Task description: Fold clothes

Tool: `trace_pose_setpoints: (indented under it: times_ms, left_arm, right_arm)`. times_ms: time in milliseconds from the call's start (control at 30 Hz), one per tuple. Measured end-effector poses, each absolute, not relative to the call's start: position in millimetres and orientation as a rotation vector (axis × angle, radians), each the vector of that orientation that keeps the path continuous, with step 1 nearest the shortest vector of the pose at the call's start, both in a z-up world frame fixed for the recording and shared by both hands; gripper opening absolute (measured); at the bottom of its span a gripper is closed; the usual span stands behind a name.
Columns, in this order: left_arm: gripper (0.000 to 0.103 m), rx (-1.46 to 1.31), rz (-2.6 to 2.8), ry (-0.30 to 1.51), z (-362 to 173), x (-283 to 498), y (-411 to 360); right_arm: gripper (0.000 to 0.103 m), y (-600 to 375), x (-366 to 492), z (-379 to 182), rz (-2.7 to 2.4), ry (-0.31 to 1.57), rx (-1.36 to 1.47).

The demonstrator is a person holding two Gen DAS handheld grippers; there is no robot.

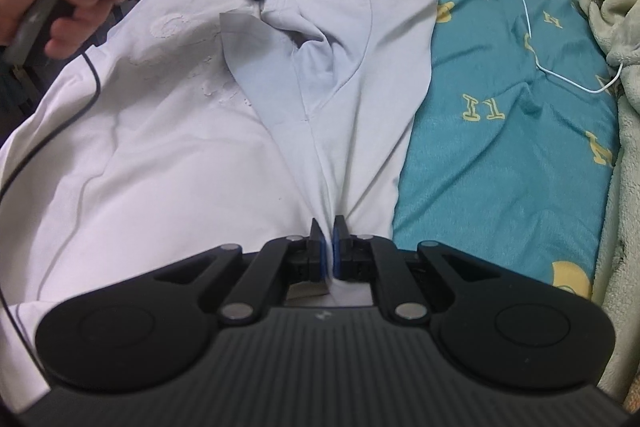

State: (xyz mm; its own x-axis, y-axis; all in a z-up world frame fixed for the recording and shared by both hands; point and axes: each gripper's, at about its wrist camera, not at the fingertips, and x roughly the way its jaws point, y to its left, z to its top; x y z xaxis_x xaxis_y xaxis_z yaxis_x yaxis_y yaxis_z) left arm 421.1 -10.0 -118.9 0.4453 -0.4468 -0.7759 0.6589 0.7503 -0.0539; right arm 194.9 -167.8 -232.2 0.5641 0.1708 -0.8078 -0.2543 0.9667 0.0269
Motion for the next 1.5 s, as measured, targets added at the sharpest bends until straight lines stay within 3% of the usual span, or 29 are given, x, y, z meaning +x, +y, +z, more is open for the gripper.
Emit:
trace_pose_setpoints:
  times_ms: [67, 100, 200, 400, 800, 1000, 1100, 1200, 1267, 1333, 1500]
  left_arm:
    - [0.049, 0.321, -0.741, 0.913, -129.5, 417.4, -21.1]
    - [0.042, 0.345, -0.763, 0.934, -134.9, 415.7, -26.7]
    - [0.006, 0.341, -0.822, 0.939, -138.0, 409.9, -29.3]
    - [0.004, 0.242, -0.937, 0.862, -111.9, 385.7, -0.1]
    - [0.007, 0.174, -0.795, 0.980, -152.7, 357.4, 52.8]
    - [0.036, 0.056, -0.669, 0.944, -121.5, 320.2, 59.6]
    - [0.042, -0.018, -0.599, 0.917, -96.4, 284.3, 61.8]
    - [0.048, -0.108, -0.557, 0.907, -73.1, 242.0, 62.3]
    - [0.048, -0.144, -0.545, 0.908, -58.5, 214.7, 55.3]
    - [0.050, -0.176, -0.568, 0.898, -49.2, 185.9, 42.7]
    - [0.052, -0.183, -0.656, 0.902, -49.2, 117.9, -4.0]
  right_arm:
    - [0.007, -168.7, 195.7, -232.5, 0.252, 0.940, -0.089]
    - [0.007, -169.2, 196.3, -232.8, 0.252, 0.940, -0.085]
    - [0.007, -169.9, 198.5, -234.1, 0.253, 0.942, -0.075]
    - [0.007, -170.9, 199.2, -234.7, 0.252, 0.945, -0.062]
    - [0.007, -167.0, 196.5, -235.9, 0.252, 0.938, -0.091]
    - [0.009, -180.8, 198.0, -232.0, 0.264, 0.916, 0.015]
    - [0.010, -192.6, 193.5, -221.9, 0.259, 0.906, 0.128]
    - [0.017, -201.7, 180.4, -206.2, 0.266, 0.899, 0.192]
    - [0.036, -206.4, 164.4, -191.9, 0.278, 0.877, 0.194]
    - [0.046, -213.0, 144.3, -178.2, 0.273, 0.853, 0.208]
    - [0.047, -238.1, 88.9, -147.2, 0.235, 0.791, 0.282]
